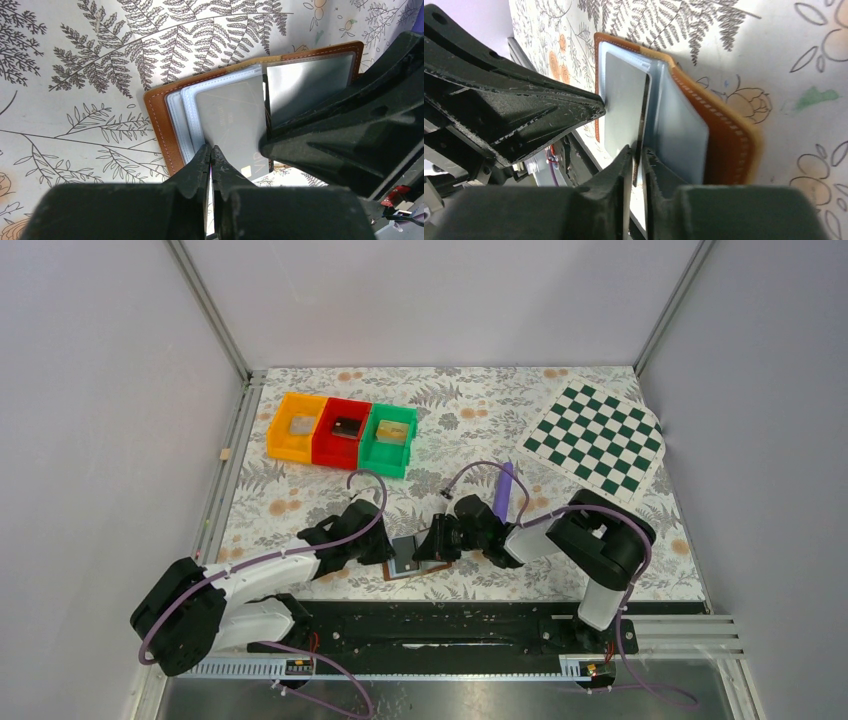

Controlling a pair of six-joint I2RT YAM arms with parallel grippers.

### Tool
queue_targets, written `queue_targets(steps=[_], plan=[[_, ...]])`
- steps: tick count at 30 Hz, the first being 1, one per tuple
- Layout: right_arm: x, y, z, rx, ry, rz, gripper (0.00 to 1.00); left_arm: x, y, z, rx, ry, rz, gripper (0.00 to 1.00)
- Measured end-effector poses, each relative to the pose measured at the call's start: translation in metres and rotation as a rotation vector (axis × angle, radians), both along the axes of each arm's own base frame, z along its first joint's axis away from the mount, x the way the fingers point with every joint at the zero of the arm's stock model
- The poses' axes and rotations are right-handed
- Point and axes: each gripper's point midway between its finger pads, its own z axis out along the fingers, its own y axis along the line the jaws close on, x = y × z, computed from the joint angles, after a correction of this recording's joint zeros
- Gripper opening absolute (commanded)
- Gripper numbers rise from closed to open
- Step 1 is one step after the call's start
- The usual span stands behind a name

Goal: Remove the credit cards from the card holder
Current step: Remove the credit card from the card holder.

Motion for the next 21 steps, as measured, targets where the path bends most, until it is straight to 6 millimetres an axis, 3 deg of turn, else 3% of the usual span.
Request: queue_targets(steps=[3, 10, 21], plan=[[0.002, -0.002, -0.002, 0.022, 0.018, -0.013, 0.00, 0.000, 0.000, 0.000, -0.003, -0.001, 0.002, 0.02], [0.004, -0.006, 0.003, 0.072, 0.021, -0.028, 0.00, 0.003, -0.002, 0.000, -0.010, -0.008, 0.002, 0.02], [0.009, -0.032, 0.000, 0.084, 0.043, -0.065, 0.00, 0.005, -0.005, -0.001, -0.013, -0.013, 0.000, 0.03]])
